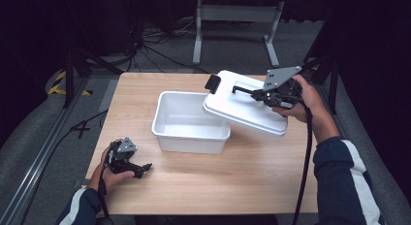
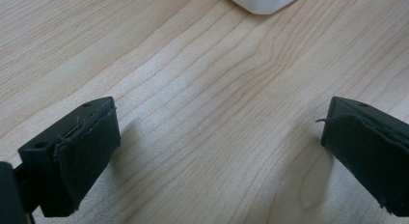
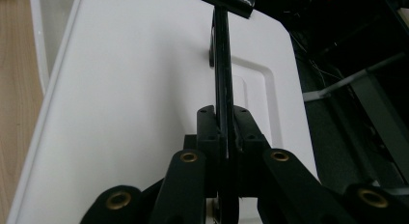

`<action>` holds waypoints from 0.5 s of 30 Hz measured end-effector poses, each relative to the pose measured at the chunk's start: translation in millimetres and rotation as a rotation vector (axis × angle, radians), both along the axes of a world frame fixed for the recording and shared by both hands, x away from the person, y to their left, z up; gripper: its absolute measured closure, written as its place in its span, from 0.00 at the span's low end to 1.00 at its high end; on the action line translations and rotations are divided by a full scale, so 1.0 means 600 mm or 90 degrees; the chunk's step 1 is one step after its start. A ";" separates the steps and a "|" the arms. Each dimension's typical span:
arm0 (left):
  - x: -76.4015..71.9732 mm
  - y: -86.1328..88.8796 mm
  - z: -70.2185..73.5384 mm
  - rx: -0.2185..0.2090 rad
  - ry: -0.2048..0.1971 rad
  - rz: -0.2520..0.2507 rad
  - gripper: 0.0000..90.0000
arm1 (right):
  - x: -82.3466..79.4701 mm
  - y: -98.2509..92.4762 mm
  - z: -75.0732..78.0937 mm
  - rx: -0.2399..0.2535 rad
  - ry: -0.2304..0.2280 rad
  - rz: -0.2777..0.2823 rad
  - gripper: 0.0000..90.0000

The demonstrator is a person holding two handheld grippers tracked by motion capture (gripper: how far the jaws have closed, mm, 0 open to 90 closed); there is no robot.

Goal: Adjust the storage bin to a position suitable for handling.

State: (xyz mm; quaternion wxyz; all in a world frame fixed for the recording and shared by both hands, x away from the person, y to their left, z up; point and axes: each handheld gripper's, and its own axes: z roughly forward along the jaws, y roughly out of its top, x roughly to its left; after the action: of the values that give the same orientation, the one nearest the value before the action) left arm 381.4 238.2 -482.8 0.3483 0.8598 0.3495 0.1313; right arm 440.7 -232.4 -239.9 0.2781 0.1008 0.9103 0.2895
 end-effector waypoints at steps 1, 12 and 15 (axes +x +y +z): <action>0.000 0.000 0.000 0.000 0.000 0.000 0.01 | -0.002 -0.011 0.001 0.003 -0.003 -0.006 0.94; 0.000 0.000 0.000 0.002 -0.001 -0.001 0.01 | -0.021 -0.080 0.003 0.030 -0.010 -0.042 0.94; 0.000 0.000 0.000 0.002 -0.001 -0.001 0.01 | -0.025 -0.099 -0.001 0.033 -0.009 -0.052 0.94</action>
State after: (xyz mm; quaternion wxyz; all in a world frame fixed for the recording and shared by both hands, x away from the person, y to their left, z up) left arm 381.6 238.4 -482.8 0.3474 0.8606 0.3482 0.1320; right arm 425.5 -291.6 -240.6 0.2936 0.1430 0.8955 0.3024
